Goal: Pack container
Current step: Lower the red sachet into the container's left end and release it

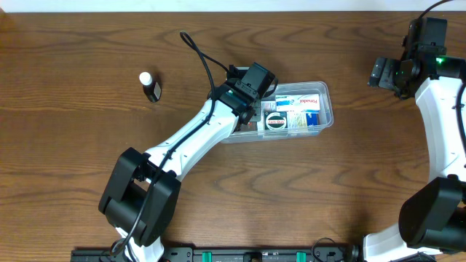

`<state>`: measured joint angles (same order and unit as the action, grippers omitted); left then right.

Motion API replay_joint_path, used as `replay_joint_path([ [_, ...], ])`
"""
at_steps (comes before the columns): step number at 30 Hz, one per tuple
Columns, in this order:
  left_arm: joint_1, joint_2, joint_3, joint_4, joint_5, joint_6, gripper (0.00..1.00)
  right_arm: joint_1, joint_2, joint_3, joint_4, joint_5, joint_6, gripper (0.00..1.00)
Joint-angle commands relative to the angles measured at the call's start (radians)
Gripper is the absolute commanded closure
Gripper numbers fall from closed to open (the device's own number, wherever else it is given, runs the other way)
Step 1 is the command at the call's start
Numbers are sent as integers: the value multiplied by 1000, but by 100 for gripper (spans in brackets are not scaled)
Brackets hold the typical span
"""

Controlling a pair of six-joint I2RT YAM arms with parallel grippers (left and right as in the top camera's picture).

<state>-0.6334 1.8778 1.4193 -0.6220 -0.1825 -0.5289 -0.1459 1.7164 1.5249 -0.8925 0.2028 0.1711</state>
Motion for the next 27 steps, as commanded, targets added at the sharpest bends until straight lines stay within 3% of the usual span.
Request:
replay_joint_path([
  [1, -1, 11, -5, 8, -2, -24, 44, -3, -13, 11, 2, 10, -12, 1],
  [27, -20, 64, -5, 33, 25, -37, 44, -3, -13, 11, 2, 10, -12, 1],
])
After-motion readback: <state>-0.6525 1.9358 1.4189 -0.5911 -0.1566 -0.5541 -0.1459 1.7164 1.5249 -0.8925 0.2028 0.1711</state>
